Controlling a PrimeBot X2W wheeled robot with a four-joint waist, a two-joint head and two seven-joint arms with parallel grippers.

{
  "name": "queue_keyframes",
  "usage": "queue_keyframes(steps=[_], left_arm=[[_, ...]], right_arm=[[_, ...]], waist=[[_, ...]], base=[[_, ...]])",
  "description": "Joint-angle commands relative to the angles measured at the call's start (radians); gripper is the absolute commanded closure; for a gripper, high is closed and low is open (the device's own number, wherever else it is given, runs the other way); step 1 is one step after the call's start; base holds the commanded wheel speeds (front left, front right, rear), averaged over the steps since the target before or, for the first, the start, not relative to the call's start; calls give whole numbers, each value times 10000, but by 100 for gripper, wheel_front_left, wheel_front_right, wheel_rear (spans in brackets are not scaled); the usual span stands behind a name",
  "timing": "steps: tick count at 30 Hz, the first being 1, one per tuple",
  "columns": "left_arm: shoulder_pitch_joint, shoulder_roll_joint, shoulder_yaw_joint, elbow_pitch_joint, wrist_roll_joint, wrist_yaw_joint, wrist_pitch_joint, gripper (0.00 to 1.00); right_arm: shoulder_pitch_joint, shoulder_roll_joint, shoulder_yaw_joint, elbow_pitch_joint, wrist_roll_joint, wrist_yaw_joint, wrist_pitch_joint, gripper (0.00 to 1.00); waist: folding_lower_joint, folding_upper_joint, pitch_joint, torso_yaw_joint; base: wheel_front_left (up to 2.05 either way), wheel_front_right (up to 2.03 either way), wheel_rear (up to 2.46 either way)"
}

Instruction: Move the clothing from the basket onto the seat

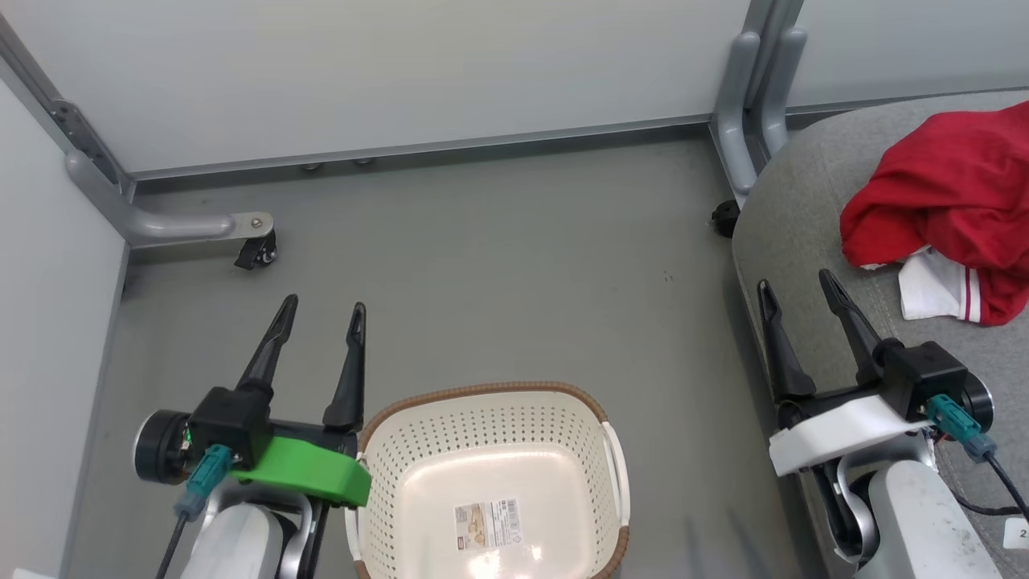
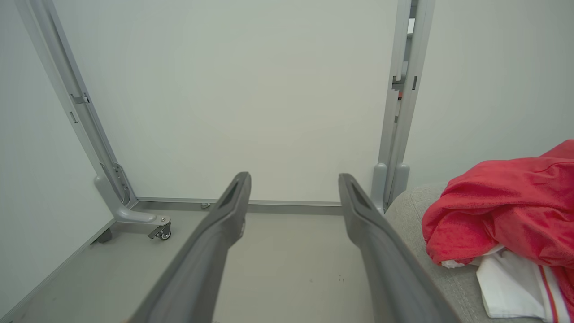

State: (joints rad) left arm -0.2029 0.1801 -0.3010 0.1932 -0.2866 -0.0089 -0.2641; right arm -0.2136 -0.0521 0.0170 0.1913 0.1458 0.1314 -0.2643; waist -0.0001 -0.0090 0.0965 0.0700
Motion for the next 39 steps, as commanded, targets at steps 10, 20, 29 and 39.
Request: queue_keyframes(steps=[10,20,29,39], left_arm=[[1076,-243,1278,110,345,-125,-3,0],[1527,-623,2062,-3,543,-301,-3,0],[1760,-798,2449,17,838,-563,-3,0],[1723,-949,2582,184,967,-748,-3,0]], right_arm=[[1263,0,-91,-358,369,-15,1,0],[2016,0,-205,-743,636,-15,1,0],[2074,0,-330,-678,593,-15,1,0],[2032,1,-343,-622,566,-15,1,0]], waist=[[1,90,-795,121],[1,90,-1064,60],[1,90,-1136,-94],[1,90,-1139,-127]], base=[[0,0,0],[0,0,0],[0,0,0],[0,0,0]])
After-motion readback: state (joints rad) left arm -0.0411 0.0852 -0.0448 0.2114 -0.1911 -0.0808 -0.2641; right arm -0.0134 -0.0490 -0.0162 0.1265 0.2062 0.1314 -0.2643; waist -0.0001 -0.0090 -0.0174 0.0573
